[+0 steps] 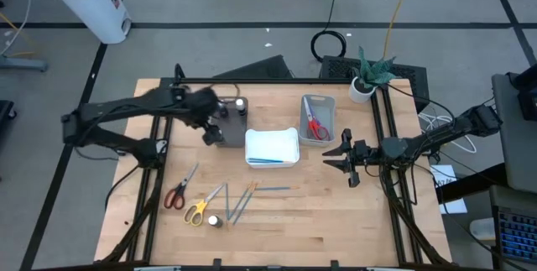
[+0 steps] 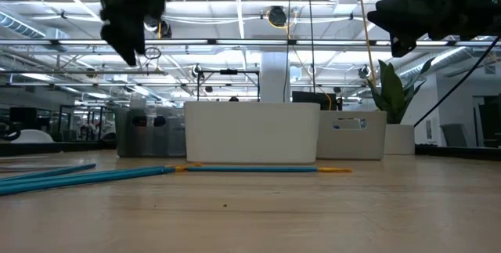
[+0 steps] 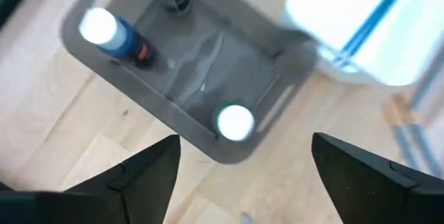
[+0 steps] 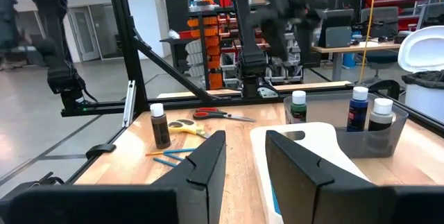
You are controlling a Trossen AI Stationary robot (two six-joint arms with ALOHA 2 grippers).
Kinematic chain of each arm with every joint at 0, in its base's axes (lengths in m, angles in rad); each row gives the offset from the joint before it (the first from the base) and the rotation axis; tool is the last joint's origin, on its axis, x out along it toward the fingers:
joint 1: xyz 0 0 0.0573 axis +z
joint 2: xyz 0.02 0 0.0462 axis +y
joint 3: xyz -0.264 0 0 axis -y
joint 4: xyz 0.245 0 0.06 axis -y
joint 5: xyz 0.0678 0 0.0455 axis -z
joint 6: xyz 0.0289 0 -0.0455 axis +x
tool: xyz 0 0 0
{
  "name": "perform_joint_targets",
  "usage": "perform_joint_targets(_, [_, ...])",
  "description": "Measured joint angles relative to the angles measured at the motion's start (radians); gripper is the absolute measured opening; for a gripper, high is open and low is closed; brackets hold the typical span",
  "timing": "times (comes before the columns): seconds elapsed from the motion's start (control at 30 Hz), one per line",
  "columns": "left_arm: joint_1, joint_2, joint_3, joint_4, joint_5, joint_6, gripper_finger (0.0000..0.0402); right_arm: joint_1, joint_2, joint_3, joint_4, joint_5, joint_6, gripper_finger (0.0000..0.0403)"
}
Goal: Pick & Place Paint Supplies
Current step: Put the black scissors into the gray bin
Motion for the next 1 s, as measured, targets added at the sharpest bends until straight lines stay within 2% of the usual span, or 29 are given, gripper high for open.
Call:
perform_joint_targets(0.17, [-0.072,-0.19,-0.019,0.045,-0.001,-0.067,0.0334,0.0,0.0,0.0,0.001,0.0,0.018,0.0093])
perform_joint_targets(0.33, [-0.187,-0.327,-0.136,0.006,0.044,-0.26,0.0335,0.0,0.0,0.0,0.008,0.0,0.03,0.0093])
perform_joint_targets(0.47, [-0.293,-0.373,-0.297,-0.005,0.2,-0.469,0.0336,0.0,0.0,0.0,0.008,0.0,0.037,0.0093])
perform_joint_targets(0.67, [-0.48,-0.326,-0.509,0.033,0.472,-0.796,0.0327,0.0,0.0,0.0,0.008,0.0,0.035,0.0093])
perform_joint_targets(0.83, [-0.587,-0.27,-0.518,0.139,0.457,-0.959,0.0312,0.0,0.0,0.0,0.008,0.0,0.022,0.0093])
perform_joint_targets(1.0, [-0.683,-0.204,-0.519,0.165,0.332,-1.094,0.03,0.0,0.0,0.001,0.022,-0.001,0.012,0.0093])
